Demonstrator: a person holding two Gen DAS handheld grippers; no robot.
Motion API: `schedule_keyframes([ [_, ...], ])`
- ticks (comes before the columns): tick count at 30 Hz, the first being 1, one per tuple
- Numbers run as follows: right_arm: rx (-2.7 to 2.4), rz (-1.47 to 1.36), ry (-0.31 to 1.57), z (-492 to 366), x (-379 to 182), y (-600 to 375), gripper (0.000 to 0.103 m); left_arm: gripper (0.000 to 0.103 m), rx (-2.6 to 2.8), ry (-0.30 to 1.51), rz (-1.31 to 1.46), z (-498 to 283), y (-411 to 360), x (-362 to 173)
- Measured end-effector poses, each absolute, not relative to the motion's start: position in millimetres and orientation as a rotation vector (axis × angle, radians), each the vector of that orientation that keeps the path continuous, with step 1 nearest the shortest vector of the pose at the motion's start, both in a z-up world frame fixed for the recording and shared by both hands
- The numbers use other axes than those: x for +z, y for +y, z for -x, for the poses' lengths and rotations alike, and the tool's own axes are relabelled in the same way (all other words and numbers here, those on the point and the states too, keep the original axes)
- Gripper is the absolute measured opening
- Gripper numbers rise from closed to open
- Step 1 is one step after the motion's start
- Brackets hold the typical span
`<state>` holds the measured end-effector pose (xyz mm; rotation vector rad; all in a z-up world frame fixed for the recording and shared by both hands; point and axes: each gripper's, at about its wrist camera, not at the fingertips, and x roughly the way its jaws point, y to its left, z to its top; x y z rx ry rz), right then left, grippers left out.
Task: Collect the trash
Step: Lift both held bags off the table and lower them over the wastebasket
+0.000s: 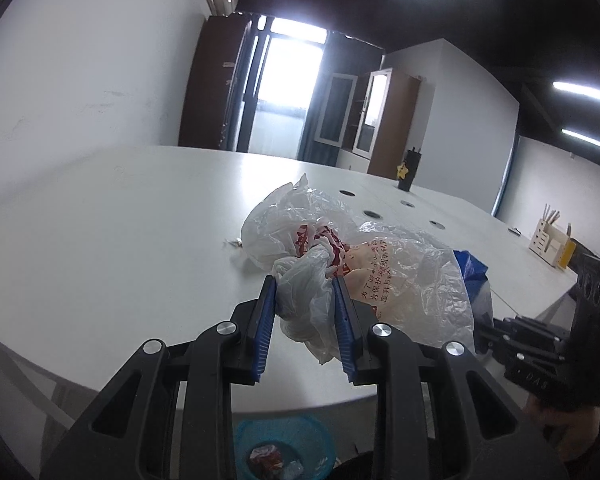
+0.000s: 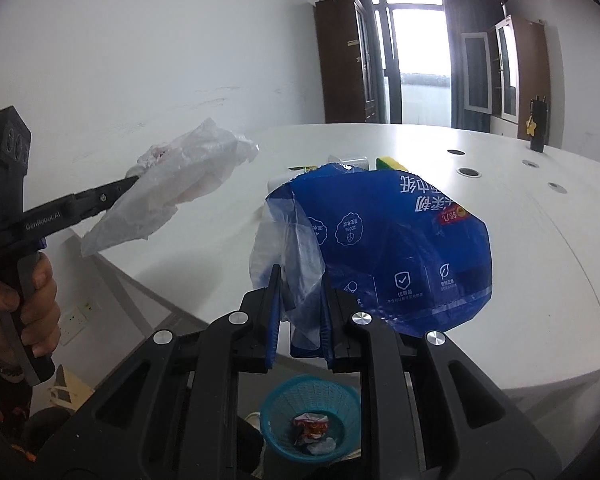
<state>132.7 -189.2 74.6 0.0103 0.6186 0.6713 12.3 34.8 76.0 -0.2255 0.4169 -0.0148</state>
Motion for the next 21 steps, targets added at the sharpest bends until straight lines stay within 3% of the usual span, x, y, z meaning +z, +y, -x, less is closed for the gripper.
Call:
schedule_keyframes([
  [4,0.643,0.003,0.603,-110.2,79.5,-201.7,0.016,0.027,-0.069,0.439,0.324,3.3,38.8,71.4],
  [21,0.722,0.077,0.71,-21.1,56.3,-199.8,0.016,0.027,-0.019,0.499,0.212,78.8,25.2,30.9],
])
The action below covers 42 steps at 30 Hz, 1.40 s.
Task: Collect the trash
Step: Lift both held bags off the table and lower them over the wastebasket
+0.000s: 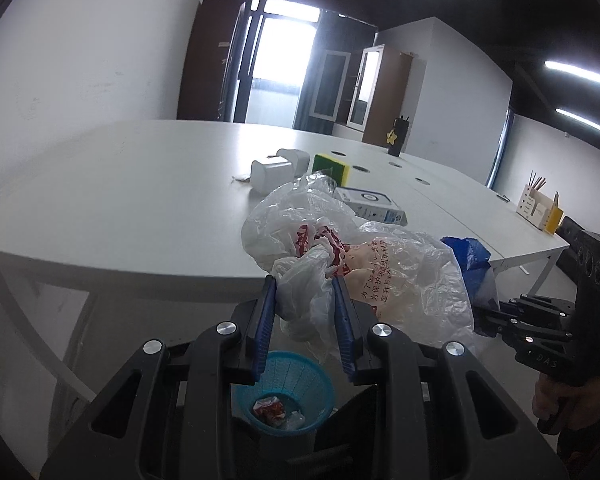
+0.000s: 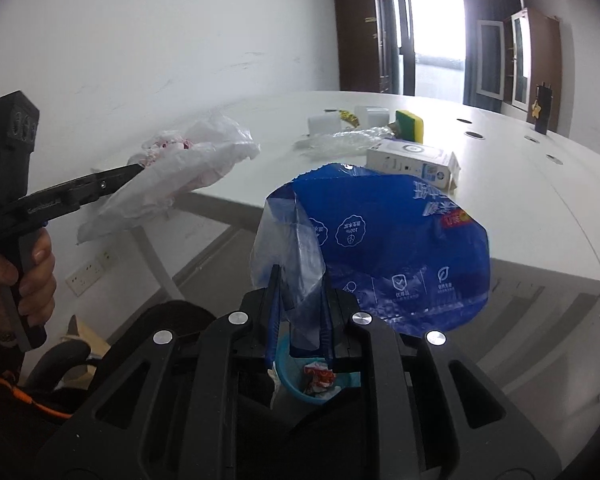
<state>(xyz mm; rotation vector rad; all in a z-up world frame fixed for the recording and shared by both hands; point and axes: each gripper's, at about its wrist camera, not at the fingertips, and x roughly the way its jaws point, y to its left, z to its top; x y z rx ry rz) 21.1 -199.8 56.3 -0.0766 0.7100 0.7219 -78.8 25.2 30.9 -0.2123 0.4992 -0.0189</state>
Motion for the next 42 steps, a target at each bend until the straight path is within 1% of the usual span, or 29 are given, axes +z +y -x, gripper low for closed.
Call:
schedule_keyframes([
  [8,0.752,0.073,0.781,-7.3,30.2,-192.2,0.016,0.027,-0.029,0.61,0.247,89.0,22.4,-13.9],
  [12,0.751,0.075,0.838,-13.4,3.9,-183.8,0.016,0.027,-0.021,0.669,0.2,84.5,11.5,-39.7],
  [17,0.746,0.072,0.91,-20.4,-30.3,-175.4,0.016,0.027,-0.022,0.741,0.211,75.1,12.4,-67.0],
  [24,0.746,0.075,0.985,-33.0,-69.4,-160.2,0.016,0.027,-0.002,0.82,0.219,48.3,16.9,-104.1],
  [32,0.732,0.168,1.084,-63.4,-122.3,-130.6,0.016,0.027,0.052,0.941,0.286,7.9,34.2,-156.4],
  [37,0.73,0.159,1.145,-77.3,-150.2,-118.2,0.016,0.027,0.081,1.017,0.299,-15.9,39.0,-182.4],
  [42,0.708,0.206,1.208,-85.2,-182.8,-99.1,0.016,0.027,0.121,1.032,0.251,-42.8,38.2,-197.7],
])
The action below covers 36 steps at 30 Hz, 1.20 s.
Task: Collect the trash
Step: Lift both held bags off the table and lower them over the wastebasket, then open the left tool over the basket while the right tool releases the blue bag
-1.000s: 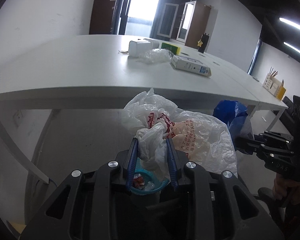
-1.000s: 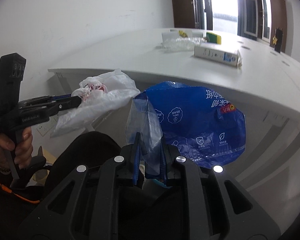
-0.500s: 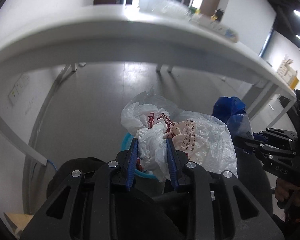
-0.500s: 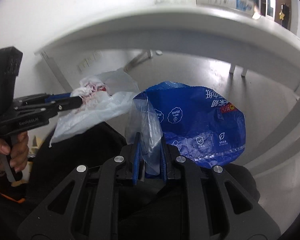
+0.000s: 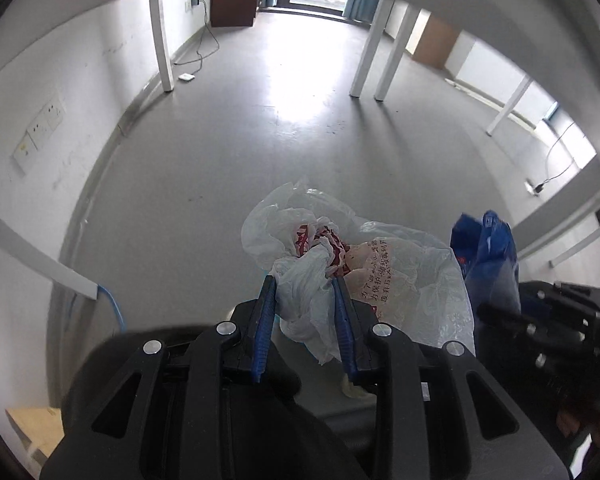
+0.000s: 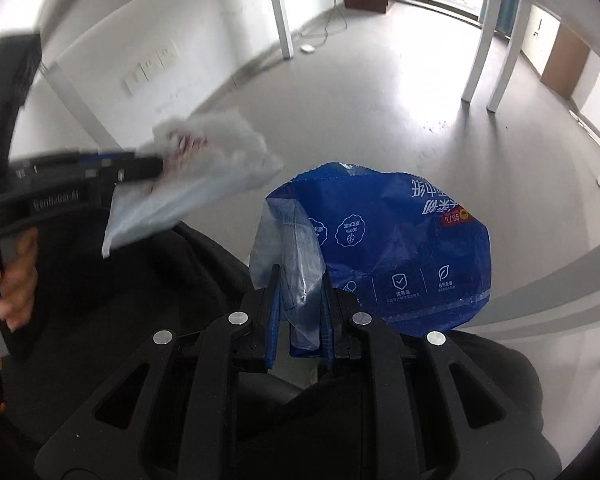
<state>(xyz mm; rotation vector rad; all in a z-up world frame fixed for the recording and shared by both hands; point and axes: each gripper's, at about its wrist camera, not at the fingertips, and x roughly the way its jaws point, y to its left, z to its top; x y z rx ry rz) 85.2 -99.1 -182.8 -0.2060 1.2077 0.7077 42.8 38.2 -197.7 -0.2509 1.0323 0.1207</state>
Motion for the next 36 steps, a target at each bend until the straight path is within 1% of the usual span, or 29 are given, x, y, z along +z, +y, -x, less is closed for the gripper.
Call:
schedule_keyframes([
  [4,0.715,0.199,1.248,-100.3,-201.7,-85.8,0.016,0.027,0.141,1.057,0.242,-61.1,39.8,-213.6],
  [14,0.706,0.155,1.369,-135.5,-252.3,-74.8,0.016,0.027,0.14,1.102,0.318,-99.5,45.5,-242.7],
  [19,0.705,0.116,1.423,-145.8,-270.0,-76.9,0.017,0.027,0.123,1.165,0.344,-124.6,44.1,-267.4],
  [24,0.68,0.131,1.494,-154.9,-295.1,-69.4,0.019,0.027,0.128,1.274,0.413,-150.2,44.8,-300.0],
  [30,0.682,0.082,1.587,-163.4,-317.7,-68.1,0.019,0.027,0.126,1.353,0.497,-171.2,54.2,-322.9],
  [36,0.649,0.037,1.659,-174.3,-339.3,-71.5,0.022,0.027,0.089,1.388,0.544,-180.6,49.8,-336.8],
])
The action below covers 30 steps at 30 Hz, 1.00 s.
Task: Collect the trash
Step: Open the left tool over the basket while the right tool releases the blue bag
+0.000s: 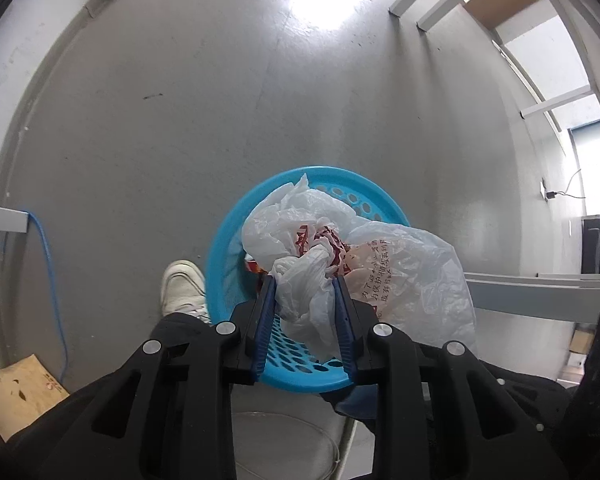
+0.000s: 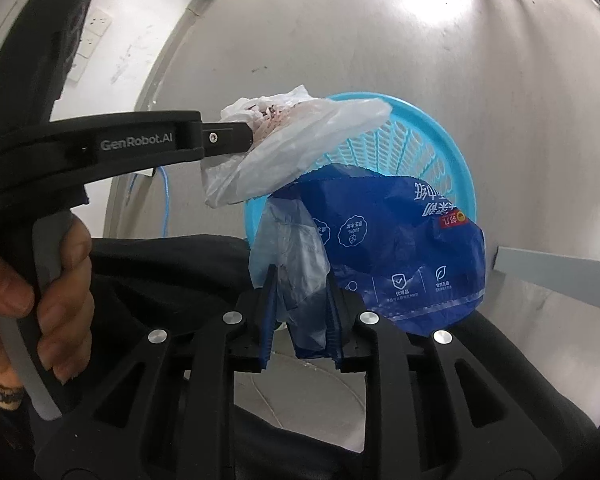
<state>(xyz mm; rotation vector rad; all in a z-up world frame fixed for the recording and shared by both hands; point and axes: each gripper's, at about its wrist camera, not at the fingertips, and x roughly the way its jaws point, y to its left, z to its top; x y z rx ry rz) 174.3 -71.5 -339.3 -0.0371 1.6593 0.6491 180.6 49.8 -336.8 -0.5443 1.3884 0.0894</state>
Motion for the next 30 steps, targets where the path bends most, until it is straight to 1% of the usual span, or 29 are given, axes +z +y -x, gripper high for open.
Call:
schedule_keyframes([
  [4,0.65,0.04,1.67,-174.9,-341.8,-68.2,0.026,0.027,0.074,1.42,0.535,-186.3,51.7,-346.2],
  [5,0.645,0.038,1.669,-175.0,-340.9,-65.8,0.027,0.029,0.071,1.421,0.539,-187.2,53.5,-347.0],
  [6,0.639,0.033,1.67,-176.5,-340.5,-66.5,0.029,0.033,0.055,1.416,0.555,-187.9,53.8,-346.3],
  [7,0.633,0.025,1.67,-177.1,-340.3,-67.6,0.034,0.038,0.045,1.407,0.569,-190.2,52.7,-346.0],
  [8,0.629,0.015,1.67,-177.0,-340.0,-68.3,0.04,0.046,0.034,1.397,0.575,-190.3,54.2,-344.1],
  [9,0.625,0.011,1.668,-178.6,-338.9,-68.4,0.042,0.048,0.031,1.39,0.569,-189.1,53.4,-342.4],
  [12,0.622,0.008,1.665,-178.0,-337.8,-69.6,0.044,0.048,0.054,1.377,0.536,-187.9,53.6,-340.0],
  [14,0.618,0.016,1.661,-177.3,-337.2,-69.7,0.049,0.048,0.068,1.374,0.54,-185.3,56.6,-339.6],
  [17,0.619,0.033,1.647,-175.6,-336.1,-68.7,0.052,0.048,0.08,1.353,0.546,-183.4,59.7,-333.7],
  [23,0.614,0.061,1.604,-171.1,-330.0,-70.9,0.053,0.048,0.117,1.323,0.548,-173.9,64.9,-331.2],
  [27,0.61,0.085,1.561,-166.9,-318.9,-69.8,0.054,0.046,0.145,1.273,0.535,-158.0,65.3,-314.5],
  [28,0.612,0.091,1.55,-165.7,-316.8,-70.8,0.056,0.046,0.144,1.262,0.529,-159.0,63.9,-311.5],
  [29,0.609,0.104,1.533,-164.1,-313.0,-70.7,0.06,0.047,0.143,1.25,0.52,-156.2,63.1,-306.4],
  [30,0.602,0.121,1.513,-162.6,-309.4,-70.6,0.061,0.047,0.147,1.242,0.51,-153.0,62.8,-302.2],
])
